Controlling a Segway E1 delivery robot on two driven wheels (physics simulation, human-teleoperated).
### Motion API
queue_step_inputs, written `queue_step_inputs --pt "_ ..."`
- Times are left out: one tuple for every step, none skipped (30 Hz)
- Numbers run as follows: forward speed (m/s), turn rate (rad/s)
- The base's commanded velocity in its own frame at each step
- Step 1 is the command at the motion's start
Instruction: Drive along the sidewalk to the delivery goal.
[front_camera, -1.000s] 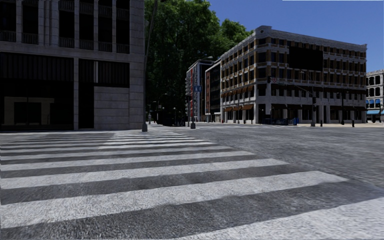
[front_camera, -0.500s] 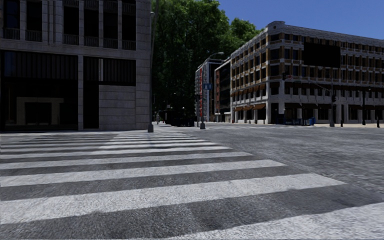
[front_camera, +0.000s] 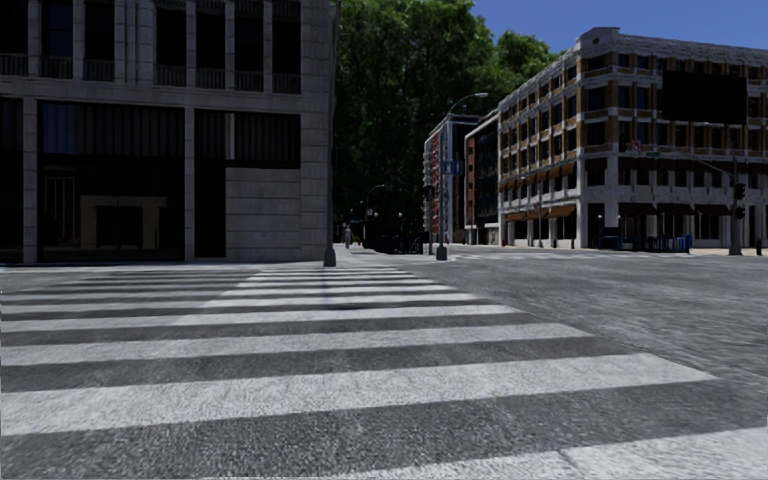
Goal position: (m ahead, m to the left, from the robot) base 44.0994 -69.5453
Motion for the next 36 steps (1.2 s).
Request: queue_step_inputs --pt "2.00 0.36" --pt "2.00 0.36" --pt "2.00 0.36" --pt "2.00 0.36" --pt "2.00 0.36" --pt "2.00 0.36" --pt "2.00 0.36" --pt "2.00 0.36" --pt "2.00 0.36" --pt "2.00 0.36" --pt "2.00 0.36" --pt "2.00 0.36" --pt "2.00 0.36" --pt "2.00 0.36" --pt "2.00 0.36" --pt "2.00 0.36" --pt "2.00 0.36" --pt "2.00 0.36" --pt "2.00 0.36" --pt "2.00 0.36" --pt "2.00 0.36" --pt "2.00 0.36" --pt "2.00 0.35" --pt "2.00 0.35" --pt "2.00 0.30" --pt "2.00 0.26" --pt "2.00 0.26" --pt "2.00 0.21" --pt "2.00 0.16" --pt "2.00 0.10" --pt "2.00 0.10" --pt "2.00 0.06" --pt "2.00 0.02" --pt "2.00 0.02" --pt "2.00 0.00" --pt "2.00 0.00"
